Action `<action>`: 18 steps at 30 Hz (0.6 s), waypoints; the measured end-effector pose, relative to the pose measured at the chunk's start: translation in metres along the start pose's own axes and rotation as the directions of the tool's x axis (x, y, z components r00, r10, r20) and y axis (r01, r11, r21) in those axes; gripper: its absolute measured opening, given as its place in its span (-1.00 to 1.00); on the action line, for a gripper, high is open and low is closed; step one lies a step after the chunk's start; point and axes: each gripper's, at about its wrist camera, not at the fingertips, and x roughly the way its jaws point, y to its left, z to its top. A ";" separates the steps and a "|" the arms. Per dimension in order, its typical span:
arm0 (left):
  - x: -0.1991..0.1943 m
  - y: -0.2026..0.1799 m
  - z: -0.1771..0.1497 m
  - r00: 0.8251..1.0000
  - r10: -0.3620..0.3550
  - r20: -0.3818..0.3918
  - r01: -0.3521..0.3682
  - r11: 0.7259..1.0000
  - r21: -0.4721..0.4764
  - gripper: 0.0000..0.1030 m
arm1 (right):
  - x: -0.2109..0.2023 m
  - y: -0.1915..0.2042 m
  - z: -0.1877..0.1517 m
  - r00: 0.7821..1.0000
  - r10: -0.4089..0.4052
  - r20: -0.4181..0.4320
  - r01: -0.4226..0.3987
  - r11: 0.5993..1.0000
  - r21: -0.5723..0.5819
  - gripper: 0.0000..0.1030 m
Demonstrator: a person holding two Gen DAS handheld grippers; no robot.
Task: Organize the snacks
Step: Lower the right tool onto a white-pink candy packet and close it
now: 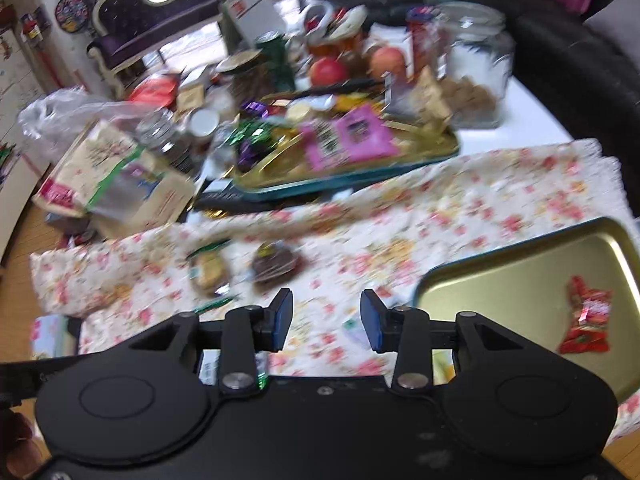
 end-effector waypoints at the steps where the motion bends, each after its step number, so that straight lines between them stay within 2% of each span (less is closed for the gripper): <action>1: 0.000 0.006 0.001 1.000 -0.001 -0.004 0.001 1.000 -0.011 0.11 | 0.003 0.005 0.001 1.000 0.009 -0.012 -0.009 1.000 -0.009 -0.21; 5: -0.002 0.023 0.007 0.999 0.036 -0.002 -0.037 0.998 -0.043 0.11 | 0.013 0.026 0.010 0.998 0.022 -0.058 -0.027 0.996 -0.084 -0.21; 7: -0.001 0.028 0.010 0.998 0.061 -0.017 -0.062 0.997 -0.047 0.10 | 0.020 0.031 0.017 0.997 0.023 -0.072 -0.029 0.996 -0.085 -0.21; 14: 0.006 0.034 0.016 0.996 0.001 -0.084 -0.005 0.999 -0.048 0.10 | 0.071 0.008 0.032 0.975 0.025 -0.221 -0.018 0.999 0.030 -0.27; 18: 0.010 0.026 0.014 0.994 -0.007 -0.106 0.005 1.000 -0.023 0.10 | 0.088 -0.015 0.027 0.966 0.007 -0.257 0.022 0.994 0.110 -0.32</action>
